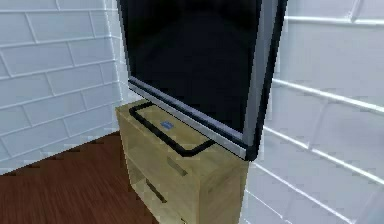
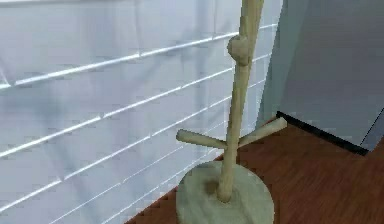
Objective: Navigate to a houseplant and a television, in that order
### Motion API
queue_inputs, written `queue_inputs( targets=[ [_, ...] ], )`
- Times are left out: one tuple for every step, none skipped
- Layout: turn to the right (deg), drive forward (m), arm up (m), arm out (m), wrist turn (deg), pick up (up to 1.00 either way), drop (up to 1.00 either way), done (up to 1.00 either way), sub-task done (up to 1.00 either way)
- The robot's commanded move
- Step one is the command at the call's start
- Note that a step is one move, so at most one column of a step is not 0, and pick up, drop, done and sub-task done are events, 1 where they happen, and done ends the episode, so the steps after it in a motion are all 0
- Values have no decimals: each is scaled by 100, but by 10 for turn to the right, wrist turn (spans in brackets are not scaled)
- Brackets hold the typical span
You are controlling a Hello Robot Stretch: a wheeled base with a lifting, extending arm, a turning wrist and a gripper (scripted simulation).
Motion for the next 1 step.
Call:
queue_inputs(
  targets=[
    [0, 0, 0, 0, 0, 0, 0, 100, 0]
  ],
)
